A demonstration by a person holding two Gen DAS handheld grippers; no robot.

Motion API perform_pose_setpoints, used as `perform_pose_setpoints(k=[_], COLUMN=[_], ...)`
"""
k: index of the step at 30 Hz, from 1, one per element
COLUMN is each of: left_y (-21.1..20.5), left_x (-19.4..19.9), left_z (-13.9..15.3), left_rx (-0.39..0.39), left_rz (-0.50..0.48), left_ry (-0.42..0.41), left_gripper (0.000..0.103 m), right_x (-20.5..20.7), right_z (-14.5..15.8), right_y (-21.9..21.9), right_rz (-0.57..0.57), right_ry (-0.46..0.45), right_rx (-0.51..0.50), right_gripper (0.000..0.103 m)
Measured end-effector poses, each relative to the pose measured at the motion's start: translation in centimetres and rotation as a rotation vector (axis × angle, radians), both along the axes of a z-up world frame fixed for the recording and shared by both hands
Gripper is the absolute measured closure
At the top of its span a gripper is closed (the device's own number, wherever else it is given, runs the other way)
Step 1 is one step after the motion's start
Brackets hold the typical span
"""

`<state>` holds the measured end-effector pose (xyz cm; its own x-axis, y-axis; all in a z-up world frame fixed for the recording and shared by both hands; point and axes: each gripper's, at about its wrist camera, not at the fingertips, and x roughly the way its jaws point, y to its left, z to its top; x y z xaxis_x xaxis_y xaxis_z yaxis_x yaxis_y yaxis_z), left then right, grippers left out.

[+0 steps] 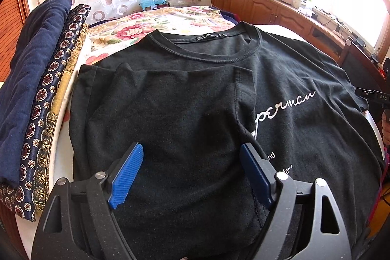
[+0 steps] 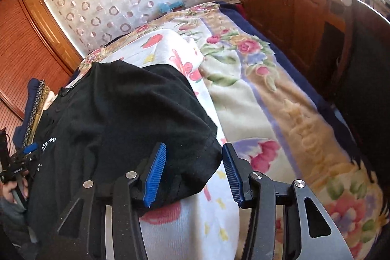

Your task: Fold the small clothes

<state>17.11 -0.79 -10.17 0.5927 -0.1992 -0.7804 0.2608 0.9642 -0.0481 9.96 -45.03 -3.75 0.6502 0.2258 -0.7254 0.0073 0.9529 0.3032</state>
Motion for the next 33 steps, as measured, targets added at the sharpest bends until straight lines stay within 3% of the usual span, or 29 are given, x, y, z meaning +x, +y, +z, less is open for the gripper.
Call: perform_pose_setpoints(k=[2,4,7,12,18,24,28,33], left_y=[0.0,0.0,0.0,0.1,0.1,0.1,0.2,0.1], left_x=[0.0,0.0,0.0,0.0,0.0,0.0,-0.1,-0.1], left_z=[0.0,0.0,0.0,0.0,0.1,0.1,0.2,0.2], left_rx=[0.0,0.0,0.002,0.001,0.002,0.0,0.002,0.002], left_rz=[0.0,0.0,0.0,0.0,0.0,0.002,0.004,0.005], left_ry=[0.0,0.0,0.0,0.0,0.0,0.0,-0.001,-0.002], left_gripper=[0.021,0.021,0.021,0.021,0.021,0.021,0.021,0.021], right_x=[-0.2,-0.5,-0.8,-0.9,-0.3,1.1,2.2,1.7], right_z=[-0.1,0.4,1.5,4.8,7.1,3.4,1.5,3.2], right_y=[0.0,0.8,2.1,4.5,10.9,15.9,16.5,15.6], right_rz=[0.024,0.041,0.059,0.108,0.281,0.41,0.406,0.411], right_ry=[-0.011,-0.033,-0.072,-0.178,-0.25,-0.172,-0.106,-0.121], right_rx=[-0.002,-0.056,-0.173,-0.205,-0.198,-0.184,-0.18,-0.18], right_gripper=[0.072,0.094,0.097,0.097,0.097,0.097,0.087,0.074])
